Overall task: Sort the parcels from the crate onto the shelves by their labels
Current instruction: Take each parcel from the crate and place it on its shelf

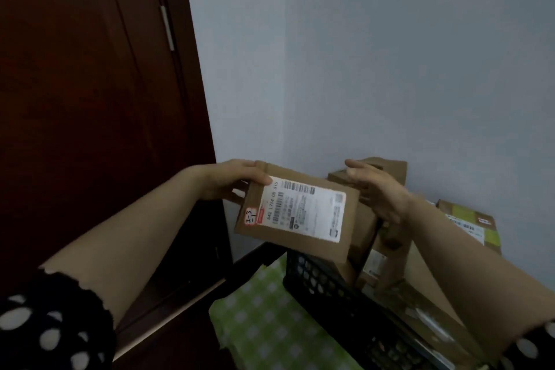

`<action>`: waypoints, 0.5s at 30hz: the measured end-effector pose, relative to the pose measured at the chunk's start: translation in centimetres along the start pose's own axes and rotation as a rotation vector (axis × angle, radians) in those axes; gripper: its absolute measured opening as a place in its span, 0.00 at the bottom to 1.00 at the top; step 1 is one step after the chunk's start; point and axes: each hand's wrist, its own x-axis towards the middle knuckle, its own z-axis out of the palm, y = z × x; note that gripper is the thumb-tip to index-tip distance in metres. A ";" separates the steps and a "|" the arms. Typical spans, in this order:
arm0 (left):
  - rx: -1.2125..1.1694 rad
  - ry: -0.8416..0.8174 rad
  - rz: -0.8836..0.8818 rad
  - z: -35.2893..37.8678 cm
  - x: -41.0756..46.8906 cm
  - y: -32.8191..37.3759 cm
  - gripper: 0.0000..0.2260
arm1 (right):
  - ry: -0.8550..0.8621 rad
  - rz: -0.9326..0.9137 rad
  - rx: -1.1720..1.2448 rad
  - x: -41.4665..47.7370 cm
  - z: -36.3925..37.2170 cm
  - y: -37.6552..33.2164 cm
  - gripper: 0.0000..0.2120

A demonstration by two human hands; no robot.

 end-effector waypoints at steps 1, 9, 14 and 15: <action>0.048 -0.037 0.001 0.2 -0.3 1.1 0.15 | -0.078 0.000 -0.098 -0.1 0.2 -0.4 0.41; 0.185 0.084 0.034 1.5 -0.2 4.2 0.51 | -0.490 0.063 -0.252 -0.1 2.0 0.2 0.45; -0.336 0.384 0.234 0.9 -0.2 3.2 0.51 | -0.194 -0.019 0.011 0.2 1.6 1.0 0.43; -0.386 0.379 0.223 1.2 -0.3 2.7 0.48 | -0.167 -0.039 0.057 0.4 1.5 0.9 0.44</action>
